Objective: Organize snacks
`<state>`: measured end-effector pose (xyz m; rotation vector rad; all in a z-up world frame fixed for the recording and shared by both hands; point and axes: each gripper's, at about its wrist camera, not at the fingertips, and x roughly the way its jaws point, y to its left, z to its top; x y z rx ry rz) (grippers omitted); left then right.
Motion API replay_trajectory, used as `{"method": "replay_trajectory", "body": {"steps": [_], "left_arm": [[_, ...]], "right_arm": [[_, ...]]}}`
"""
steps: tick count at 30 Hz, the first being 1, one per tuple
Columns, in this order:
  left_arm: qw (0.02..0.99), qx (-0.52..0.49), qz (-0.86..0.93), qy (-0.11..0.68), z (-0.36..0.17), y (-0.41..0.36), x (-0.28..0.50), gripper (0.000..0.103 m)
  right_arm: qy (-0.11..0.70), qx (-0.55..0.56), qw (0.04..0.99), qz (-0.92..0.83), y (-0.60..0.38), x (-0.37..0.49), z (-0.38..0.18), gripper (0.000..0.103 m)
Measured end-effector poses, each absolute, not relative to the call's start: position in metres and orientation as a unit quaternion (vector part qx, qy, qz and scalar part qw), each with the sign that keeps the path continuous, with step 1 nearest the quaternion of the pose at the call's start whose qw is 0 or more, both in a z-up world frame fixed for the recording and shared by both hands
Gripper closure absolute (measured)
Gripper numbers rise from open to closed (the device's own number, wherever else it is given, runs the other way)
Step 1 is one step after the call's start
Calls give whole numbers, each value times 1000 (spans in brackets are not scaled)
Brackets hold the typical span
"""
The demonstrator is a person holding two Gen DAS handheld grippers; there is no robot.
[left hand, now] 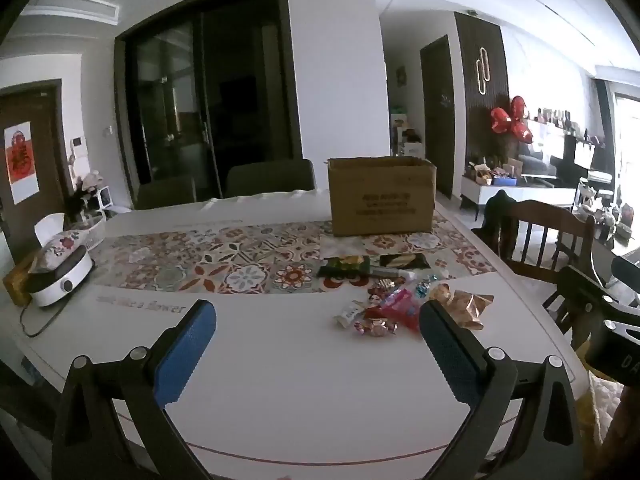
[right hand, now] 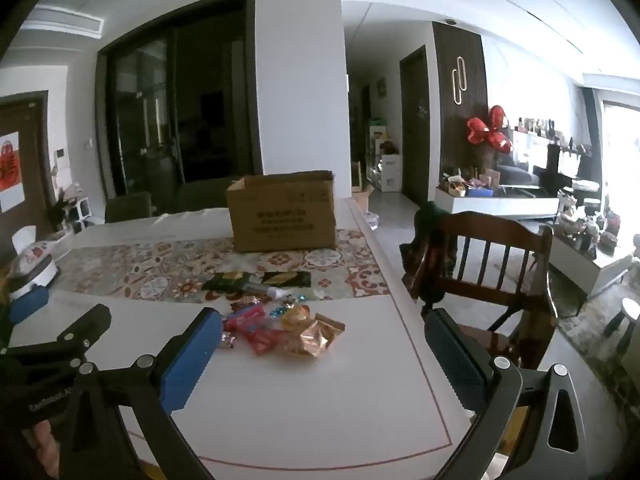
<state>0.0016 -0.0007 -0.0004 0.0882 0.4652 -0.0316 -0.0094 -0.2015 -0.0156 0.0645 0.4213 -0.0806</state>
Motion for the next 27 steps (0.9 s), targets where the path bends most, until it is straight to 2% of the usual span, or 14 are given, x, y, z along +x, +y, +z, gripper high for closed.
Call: {"method": "replay_trajectory", "body": {"steps": [27], "left_arm": [[978, 33, -16, 206, 6, 3, -9, 0]], "right_arm": [[217, 31, 975, -37, -198, -9, -16, 1]]}}
